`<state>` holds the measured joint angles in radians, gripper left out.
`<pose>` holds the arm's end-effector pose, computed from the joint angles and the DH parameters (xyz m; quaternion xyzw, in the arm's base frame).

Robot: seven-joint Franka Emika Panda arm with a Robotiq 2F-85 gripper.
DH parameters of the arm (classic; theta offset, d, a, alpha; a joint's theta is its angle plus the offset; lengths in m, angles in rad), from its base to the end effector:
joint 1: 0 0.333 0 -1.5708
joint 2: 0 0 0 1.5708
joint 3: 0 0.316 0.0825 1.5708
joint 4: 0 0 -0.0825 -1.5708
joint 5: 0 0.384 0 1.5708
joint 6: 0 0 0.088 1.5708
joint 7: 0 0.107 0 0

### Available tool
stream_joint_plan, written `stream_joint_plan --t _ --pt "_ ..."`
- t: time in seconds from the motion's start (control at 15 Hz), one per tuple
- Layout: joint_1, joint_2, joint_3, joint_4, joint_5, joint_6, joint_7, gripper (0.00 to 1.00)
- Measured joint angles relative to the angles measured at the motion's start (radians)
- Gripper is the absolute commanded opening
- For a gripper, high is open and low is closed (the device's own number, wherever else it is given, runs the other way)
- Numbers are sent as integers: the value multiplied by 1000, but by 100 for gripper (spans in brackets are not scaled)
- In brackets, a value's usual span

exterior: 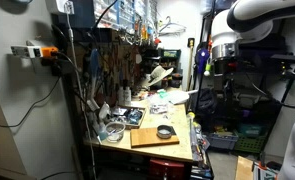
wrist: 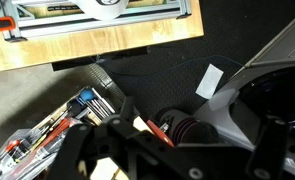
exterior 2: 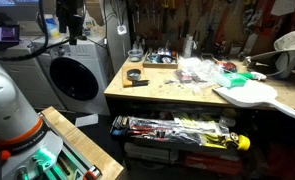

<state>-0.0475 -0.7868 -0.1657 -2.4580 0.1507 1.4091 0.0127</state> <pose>0.2789 -0.0518 0.5321 -0.9791 0.0773 0.1229 0.1427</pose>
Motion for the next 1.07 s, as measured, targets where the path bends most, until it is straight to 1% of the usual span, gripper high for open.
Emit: stream_joint_plan --t 0.47,0.6,0.8,1.07 --pt "0 0 0 0 0 0 0 100" --pt "-18 0 6 0 0 12 14 100" --pt "-47 17 25 12 -31 71 15 100" --pt "-51 94 67 43 -99 187 13 100"
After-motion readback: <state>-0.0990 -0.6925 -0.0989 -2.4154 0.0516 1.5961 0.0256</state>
